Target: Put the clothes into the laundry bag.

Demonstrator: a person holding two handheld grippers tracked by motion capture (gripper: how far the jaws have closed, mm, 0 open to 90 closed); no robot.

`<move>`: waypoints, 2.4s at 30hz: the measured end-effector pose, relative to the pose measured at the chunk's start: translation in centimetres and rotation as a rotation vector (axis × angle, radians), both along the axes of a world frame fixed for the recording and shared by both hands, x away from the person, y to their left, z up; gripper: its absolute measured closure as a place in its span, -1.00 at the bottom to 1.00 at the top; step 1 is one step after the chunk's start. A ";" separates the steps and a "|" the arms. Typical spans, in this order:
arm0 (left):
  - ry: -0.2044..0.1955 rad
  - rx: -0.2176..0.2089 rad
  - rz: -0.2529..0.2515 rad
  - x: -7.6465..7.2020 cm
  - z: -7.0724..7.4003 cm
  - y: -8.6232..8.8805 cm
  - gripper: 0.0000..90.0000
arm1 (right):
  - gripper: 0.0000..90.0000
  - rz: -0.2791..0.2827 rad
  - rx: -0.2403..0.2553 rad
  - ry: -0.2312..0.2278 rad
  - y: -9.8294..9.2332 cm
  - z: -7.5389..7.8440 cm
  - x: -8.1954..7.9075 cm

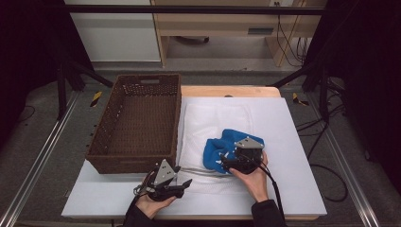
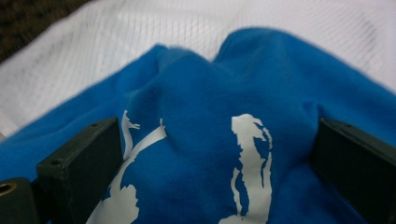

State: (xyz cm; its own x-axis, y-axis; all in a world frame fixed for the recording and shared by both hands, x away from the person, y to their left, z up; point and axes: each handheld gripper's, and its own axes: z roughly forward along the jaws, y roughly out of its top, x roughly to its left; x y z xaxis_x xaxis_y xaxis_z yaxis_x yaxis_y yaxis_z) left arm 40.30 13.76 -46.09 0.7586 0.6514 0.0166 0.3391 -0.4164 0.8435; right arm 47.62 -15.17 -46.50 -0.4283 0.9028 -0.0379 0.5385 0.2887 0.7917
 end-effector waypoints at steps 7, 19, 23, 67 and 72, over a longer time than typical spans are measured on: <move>0.044 0.030 0.024 -0.1 -0.1 0.1 -0.14 | -0.76 0.007 -0.020 0.049 0.2 -1.4 0.4; 0.074 0.032 0.036 0.2 -0.4 0.3 -0.27 | 0.07 -0.005 -0.052 0.050 -0.2 -1.6 0.0; 0.068 0.053 0.023 0.2 -0.6 0.0 -0.29 | 0.36 -0.025 -0.053 0.060 -0.4 -1.2 -0.1; 0.057 0.018 0.013 -0.2 -0.1 -0.4 -0.14 | -0.03 -0.187 -0.018 -0.004 -11.3 -0.6 -2.3; 0.070 0.007 0.015 -0.1 0.0 -0.9 0.01 | -0.29 -0.207 0.009 -0.066 -11.7 0.9 -3.0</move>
